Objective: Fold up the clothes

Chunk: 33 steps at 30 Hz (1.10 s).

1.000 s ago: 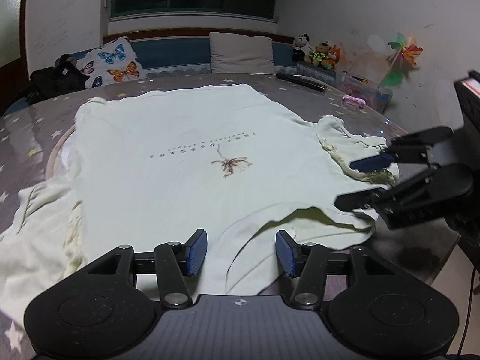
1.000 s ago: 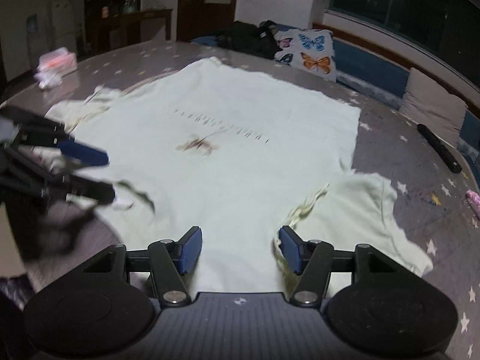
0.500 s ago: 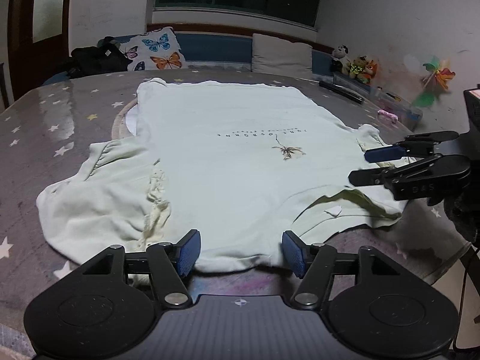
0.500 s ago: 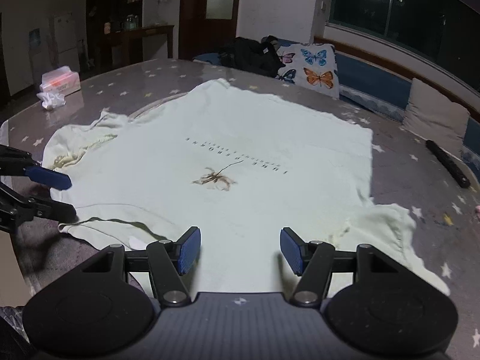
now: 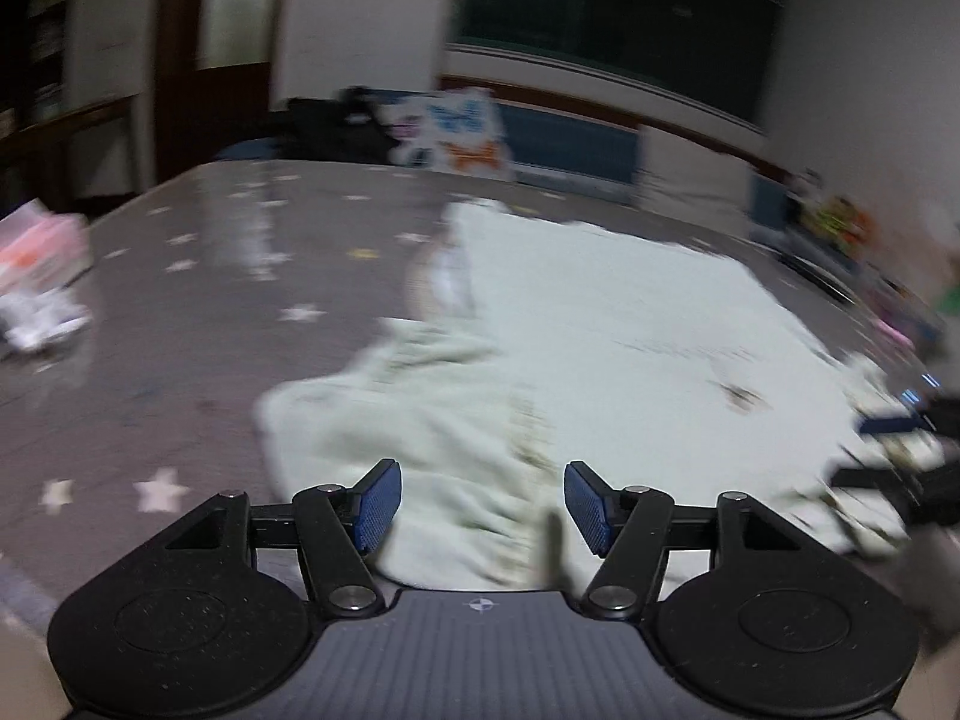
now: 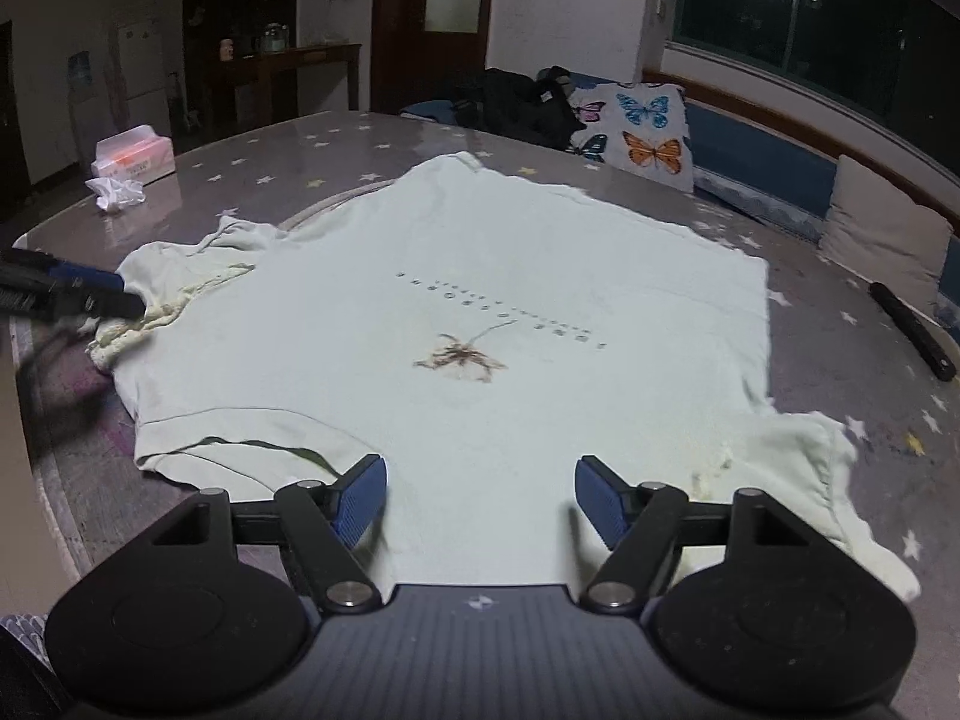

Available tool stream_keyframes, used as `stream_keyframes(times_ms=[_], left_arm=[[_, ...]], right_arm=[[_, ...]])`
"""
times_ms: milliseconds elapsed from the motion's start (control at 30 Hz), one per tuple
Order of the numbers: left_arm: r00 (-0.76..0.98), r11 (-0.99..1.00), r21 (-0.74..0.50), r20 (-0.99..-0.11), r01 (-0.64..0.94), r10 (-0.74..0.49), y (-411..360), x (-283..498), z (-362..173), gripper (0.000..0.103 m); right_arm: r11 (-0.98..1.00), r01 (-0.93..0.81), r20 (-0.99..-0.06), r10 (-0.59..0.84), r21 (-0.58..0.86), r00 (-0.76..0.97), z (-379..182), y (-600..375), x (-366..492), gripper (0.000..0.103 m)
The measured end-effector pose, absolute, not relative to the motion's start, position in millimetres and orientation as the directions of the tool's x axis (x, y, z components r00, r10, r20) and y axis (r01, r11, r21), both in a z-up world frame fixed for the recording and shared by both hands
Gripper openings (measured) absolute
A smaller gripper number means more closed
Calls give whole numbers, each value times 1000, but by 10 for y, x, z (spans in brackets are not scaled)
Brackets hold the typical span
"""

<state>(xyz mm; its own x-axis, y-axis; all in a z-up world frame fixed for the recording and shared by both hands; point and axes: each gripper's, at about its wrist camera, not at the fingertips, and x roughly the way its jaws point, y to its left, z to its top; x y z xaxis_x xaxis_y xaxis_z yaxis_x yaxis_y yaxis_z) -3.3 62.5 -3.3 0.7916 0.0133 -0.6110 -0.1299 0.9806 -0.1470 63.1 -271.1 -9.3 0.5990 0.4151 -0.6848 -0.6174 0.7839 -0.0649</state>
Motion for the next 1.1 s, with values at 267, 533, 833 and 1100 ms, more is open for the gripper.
stream_keyframes(times_ms=[267,533,833,1100], left_arm=[[765,950,-141,-631,-278,130,1008,150,-113,50],[762,954,-102,-628,-280,157,1007,218,-184,28],[755,955,-80,-633,-284,172,979,273,-175,24],[748,954,-70,-638,-292,182,972,304,-173,26]], right_arm=[[777,-627,-705,417,-50,573,-138,-2702,564,74],[873,-488,-652,379,15,657,-13,-3175,478,75],[966,-236,-682,243,105,690,-172,-3885,585,75],[971,-159,-631,235,176,739,-67,-4162,687,74]])
